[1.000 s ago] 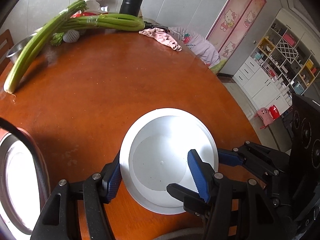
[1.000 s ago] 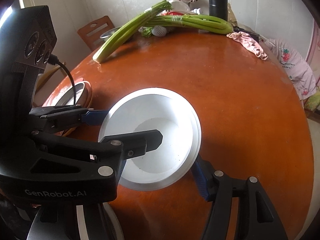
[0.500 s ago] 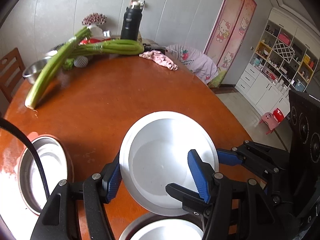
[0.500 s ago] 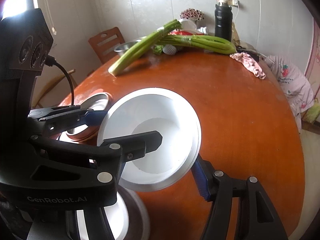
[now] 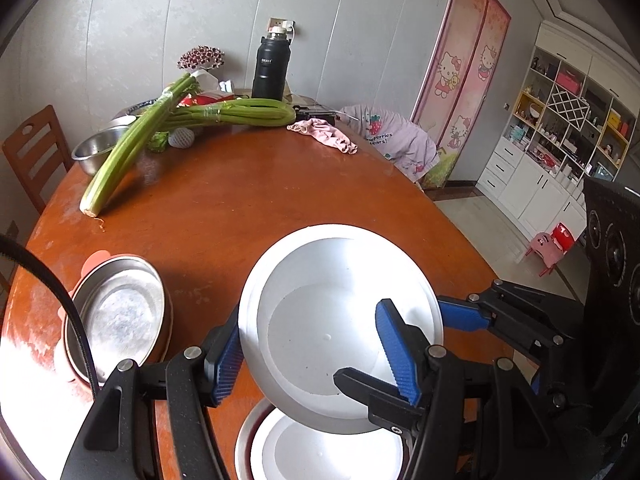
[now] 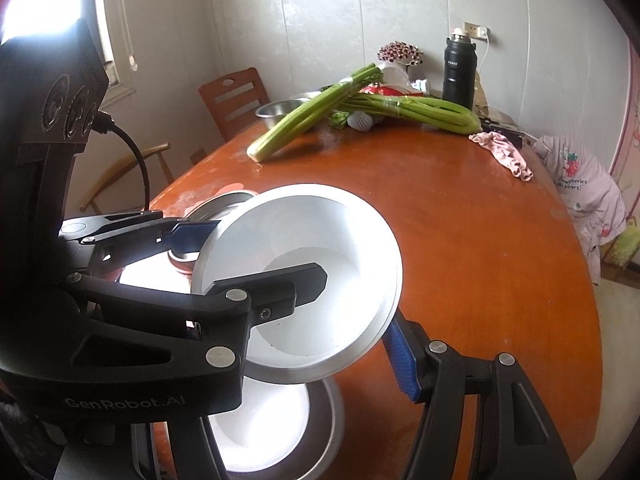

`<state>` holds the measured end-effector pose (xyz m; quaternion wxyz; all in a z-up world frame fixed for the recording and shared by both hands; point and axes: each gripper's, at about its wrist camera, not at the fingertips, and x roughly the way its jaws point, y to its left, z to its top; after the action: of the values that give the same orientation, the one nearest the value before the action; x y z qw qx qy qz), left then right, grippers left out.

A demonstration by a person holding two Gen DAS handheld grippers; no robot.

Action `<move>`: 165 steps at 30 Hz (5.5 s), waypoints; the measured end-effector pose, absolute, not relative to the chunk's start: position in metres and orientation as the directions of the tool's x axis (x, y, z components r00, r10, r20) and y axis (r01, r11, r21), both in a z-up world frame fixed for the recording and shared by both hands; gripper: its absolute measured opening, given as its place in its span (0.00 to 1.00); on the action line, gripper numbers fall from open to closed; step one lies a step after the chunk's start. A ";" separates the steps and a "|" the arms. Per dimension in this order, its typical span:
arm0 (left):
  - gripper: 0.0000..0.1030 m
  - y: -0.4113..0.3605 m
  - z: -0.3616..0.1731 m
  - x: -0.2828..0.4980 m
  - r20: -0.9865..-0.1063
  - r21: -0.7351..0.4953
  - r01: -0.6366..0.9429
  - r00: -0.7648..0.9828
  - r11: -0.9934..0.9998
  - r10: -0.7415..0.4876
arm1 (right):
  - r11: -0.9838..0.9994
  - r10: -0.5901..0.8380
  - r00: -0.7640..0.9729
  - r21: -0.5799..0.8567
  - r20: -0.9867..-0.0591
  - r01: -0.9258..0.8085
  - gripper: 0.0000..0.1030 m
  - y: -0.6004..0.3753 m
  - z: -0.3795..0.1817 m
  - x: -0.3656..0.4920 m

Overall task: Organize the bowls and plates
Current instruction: 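Carry the second paper bowl with the right tool over the steel bowl, then lower the paper bowl into the first one and open the right tool, then close the right tool on the steel bowl rim, then lift the steel bowl with the right tool and carry it over the plate stack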

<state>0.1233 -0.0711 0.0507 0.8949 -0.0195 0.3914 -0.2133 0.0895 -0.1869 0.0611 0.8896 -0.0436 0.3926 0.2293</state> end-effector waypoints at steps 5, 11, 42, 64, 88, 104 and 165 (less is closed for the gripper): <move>0.60 -0.068 0.053 0.105 -0.684 -0.188 0.365 0.618 0.912 -0.388 | 0.887 0.379 0.596 0.096 -0.708 -0.451 0.64 -0.183 0.064 0.074; 0.60 -0.065 0.055 0.087 -0.679 -0.184 0.360 0.626 0.915 -0.383 | 0.885 0.377 0.603 0.082 -0.703 -0.458 0.64 -0.180 0.065 0.056; 0.60 -0.054 0.020 0.042 -0.718 -0.189 0.318 0.601 0.929 -0.351 | 0.863 0.379 0.551 0.069 -0.743 -0.500 0.64 -0.168 0.038 0.004; 0.60 -0.054 -0.004 0.058 -0.759 -0.183 0.297 0.563 0.937 -0.327 | 0.858 0.377 0.498 0.092 -0.781 -0.505 0.64 -0.164 0.014 0.017; 0.61 -0.036 -0.010 0.066 -0.765 -0.179 0.233 0.577 0.956 -0.285 | 0.874 0.338 0.551 0.037 -0.763 -0.484 0.65 -0.176 0.019 0.015; 0.61 -0.018 -0.038 0.075 -0.802 -0.256 0.191 0.506 0.947 -0.319 | 0.921 0.334 0.485 0.169 -0.808 -0.352 0.65 -0.210 -0.004 0.039; 0.50 0.090 0.039 0.164 -0.742 -0.252 0.116 0.615 0.961 -0.269 | 0.788 0.542 0.393 0.285 -0.743 -0.546 0.65 -0.074 0.061 0.153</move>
<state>0.1635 0.0897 0.0389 0.8940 -0.0899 0.4256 -0.1077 0.1528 -0.0739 0.0608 0.8346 -0.0027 0.4441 0.3259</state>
